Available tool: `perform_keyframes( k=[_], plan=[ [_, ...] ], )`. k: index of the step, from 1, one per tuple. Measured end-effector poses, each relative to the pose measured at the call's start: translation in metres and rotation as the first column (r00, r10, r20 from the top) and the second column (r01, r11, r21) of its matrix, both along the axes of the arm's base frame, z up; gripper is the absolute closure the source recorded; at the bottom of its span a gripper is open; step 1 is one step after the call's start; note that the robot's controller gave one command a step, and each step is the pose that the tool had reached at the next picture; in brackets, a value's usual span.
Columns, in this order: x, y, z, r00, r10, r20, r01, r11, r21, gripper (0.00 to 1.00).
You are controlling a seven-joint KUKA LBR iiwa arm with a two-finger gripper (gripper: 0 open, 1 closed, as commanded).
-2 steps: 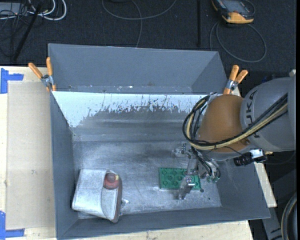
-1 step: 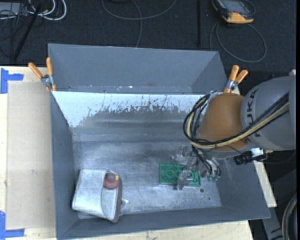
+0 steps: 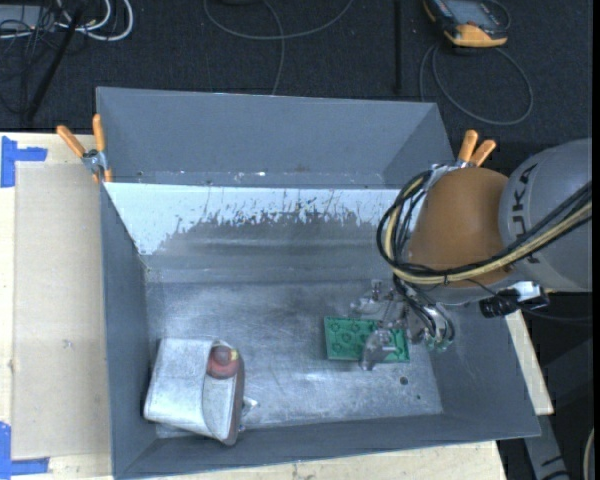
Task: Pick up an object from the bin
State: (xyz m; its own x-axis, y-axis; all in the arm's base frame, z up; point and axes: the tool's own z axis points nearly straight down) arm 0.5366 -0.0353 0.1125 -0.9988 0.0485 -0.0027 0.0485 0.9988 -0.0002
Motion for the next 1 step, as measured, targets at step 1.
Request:
perform_keyframes(
  k=[1],
  plan=[
    [0.0012, 0.0002, 0.0453, 1.000, 0.004, 0.001, -0.004, 1.000, 0.000, 1.00]
  ],
)
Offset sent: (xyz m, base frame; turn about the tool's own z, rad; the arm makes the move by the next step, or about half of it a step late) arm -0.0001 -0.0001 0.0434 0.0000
